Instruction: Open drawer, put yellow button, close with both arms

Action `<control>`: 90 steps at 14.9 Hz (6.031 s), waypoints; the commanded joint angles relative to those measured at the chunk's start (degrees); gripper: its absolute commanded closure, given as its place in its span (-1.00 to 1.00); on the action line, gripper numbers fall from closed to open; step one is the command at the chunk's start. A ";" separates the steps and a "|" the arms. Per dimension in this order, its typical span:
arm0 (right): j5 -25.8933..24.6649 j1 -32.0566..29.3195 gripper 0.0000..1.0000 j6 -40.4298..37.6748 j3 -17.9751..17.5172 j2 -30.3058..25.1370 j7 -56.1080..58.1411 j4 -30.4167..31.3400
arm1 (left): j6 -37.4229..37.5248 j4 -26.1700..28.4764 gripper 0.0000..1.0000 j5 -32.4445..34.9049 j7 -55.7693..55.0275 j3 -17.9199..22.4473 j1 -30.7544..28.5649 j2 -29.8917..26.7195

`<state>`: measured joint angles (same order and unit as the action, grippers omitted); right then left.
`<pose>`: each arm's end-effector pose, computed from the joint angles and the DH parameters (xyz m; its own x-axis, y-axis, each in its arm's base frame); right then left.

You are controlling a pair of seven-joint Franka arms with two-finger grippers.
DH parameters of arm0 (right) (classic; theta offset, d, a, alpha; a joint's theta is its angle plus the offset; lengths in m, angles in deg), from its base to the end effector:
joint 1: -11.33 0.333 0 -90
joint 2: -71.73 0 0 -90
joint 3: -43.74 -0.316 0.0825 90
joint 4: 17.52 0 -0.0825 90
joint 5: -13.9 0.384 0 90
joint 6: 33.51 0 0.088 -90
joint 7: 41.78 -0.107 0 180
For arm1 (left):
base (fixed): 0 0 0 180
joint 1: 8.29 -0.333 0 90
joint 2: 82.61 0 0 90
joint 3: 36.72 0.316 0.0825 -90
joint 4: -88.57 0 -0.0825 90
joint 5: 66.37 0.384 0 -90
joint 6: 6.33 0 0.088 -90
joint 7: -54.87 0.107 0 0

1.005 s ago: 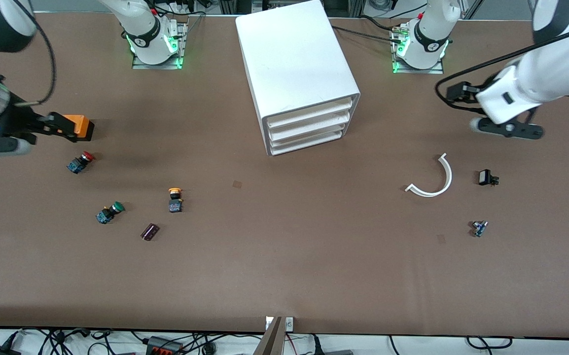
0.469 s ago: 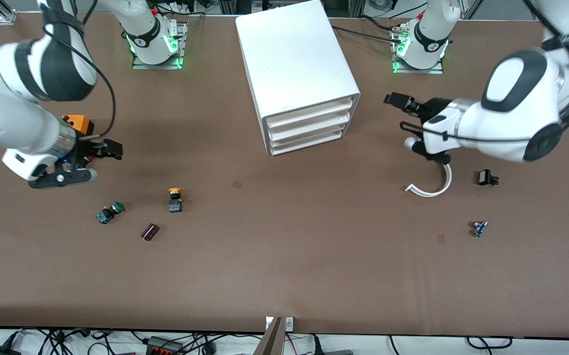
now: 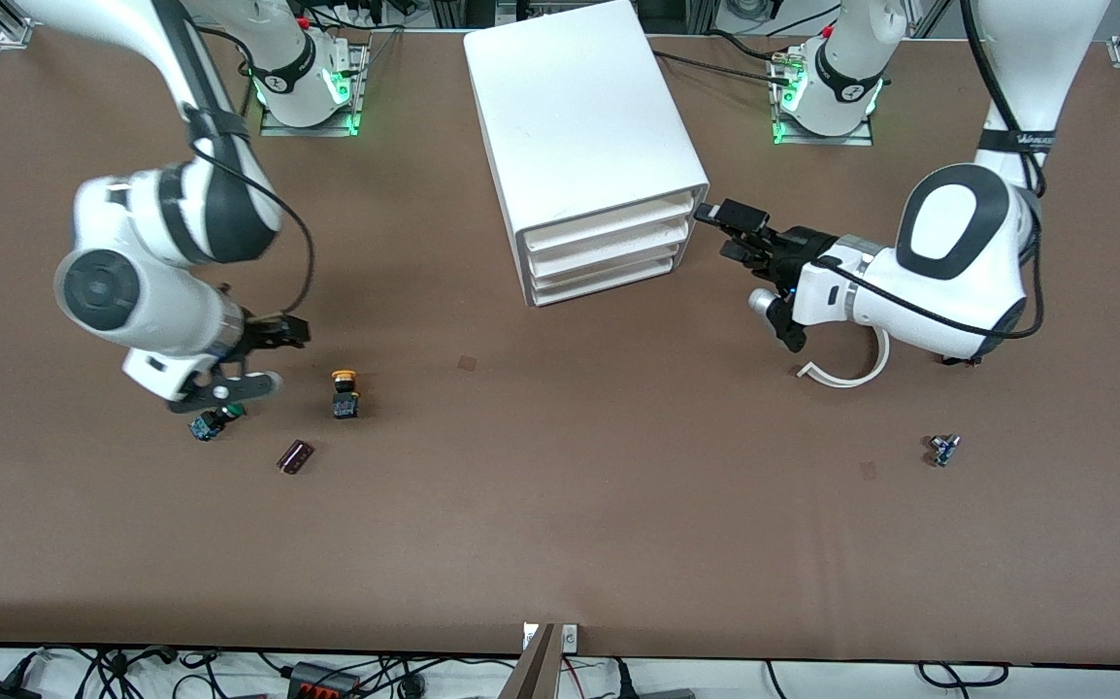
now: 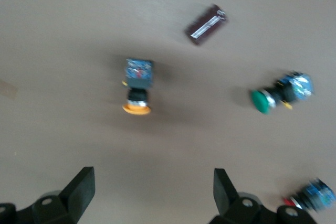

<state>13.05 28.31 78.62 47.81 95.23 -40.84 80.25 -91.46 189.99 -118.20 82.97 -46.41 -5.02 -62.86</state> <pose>0.6257 0.1465 0.3421 0.9569 0.2432 -0.1587 0.2522 -0.9669 0.0384 0.5539 -0.2110 0.3811 0.8219 -0.5486 -0.1533 -0.1326 -0.4461 0.8851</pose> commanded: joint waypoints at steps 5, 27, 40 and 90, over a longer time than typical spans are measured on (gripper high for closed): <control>0.05 2.10 -1.00 8.88 0.32 7.95 -4.81 -0.56 | -2.58 7.57 -1.00 -8.98 16.10 -0.24 -0.46 5.02; 5.06 1.48 1.00 16.81 0.76 16.84 -4.54 -4.24 | -4.78 8.46 0.98 -12.77 28.95 -1.30 2.88 10.12; 8.82 6.49 1.00 -11.49 -3.01 12.19 -6.03 -33.96 | -3.64 -10.53 -1.00 -9.25 24.22 4.33 0.33 18.74; -1.79 13.63 -1.00 -19.57 -1.52 15.08 -25.92 -41.43 | -18.31 -23.90 -1.00 43.75 -66.68 3.11 15.26 13.82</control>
<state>12.28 44.20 61.61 46.78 111.33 -69.23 37.77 -107.23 164.67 -75.07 17.25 -43.00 9.15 -48.19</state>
